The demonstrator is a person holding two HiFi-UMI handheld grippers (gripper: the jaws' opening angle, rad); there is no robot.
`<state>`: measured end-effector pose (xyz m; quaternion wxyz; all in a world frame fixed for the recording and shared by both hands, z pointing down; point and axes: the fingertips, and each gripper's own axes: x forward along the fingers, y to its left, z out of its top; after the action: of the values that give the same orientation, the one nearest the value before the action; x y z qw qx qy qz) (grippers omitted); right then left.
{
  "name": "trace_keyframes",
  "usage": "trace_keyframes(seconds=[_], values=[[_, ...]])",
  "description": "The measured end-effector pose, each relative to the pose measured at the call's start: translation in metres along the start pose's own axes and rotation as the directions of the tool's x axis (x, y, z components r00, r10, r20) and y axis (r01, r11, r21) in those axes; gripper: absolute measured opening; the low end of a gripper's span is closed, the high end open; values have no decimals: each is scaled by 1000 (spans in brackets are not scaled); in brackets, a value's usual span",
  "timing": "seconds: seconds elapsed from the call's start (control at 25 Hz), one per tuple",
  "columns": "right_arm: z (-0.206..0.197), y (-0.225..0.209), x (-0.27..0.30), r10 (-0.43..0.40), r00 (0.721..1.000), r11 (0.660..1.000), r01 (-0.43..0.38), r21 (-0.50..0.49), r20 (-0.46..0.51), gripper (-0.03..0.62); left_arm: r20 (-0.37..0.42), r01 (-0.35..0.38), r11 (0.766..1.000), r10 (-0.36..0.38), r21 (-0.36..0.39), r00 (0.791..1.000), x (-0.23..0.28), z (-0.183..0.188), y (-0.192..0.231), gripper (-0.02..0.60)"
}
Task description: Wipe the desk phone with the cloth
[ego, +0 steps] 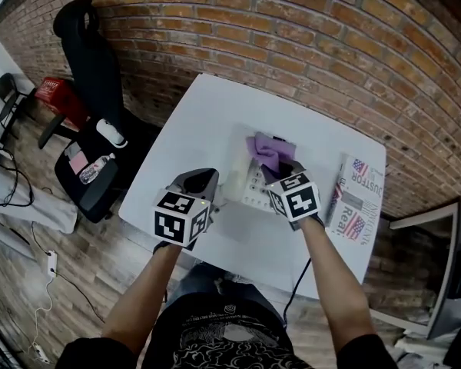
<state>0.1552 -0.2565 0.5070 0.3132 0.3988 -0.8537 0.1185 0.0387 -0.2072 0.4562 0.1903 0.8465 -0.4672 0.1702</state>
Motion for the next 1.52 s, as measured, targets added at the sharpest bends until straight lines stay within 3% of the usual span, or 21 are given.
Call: trace_keyframes(seconds=[0.48, 1.52], values=[[-17, 27, -12, 31, 999, 999, -31, 13, -9, 49, 4, -10, 1000, 10, 5, 1000, -20, -7, -11, 6], [-64, 90, -35, -30, 996, 992, 41, 116, -89, 49, -29, 118, 992, -117, 37, 993, -68, -41, -17, 6]])
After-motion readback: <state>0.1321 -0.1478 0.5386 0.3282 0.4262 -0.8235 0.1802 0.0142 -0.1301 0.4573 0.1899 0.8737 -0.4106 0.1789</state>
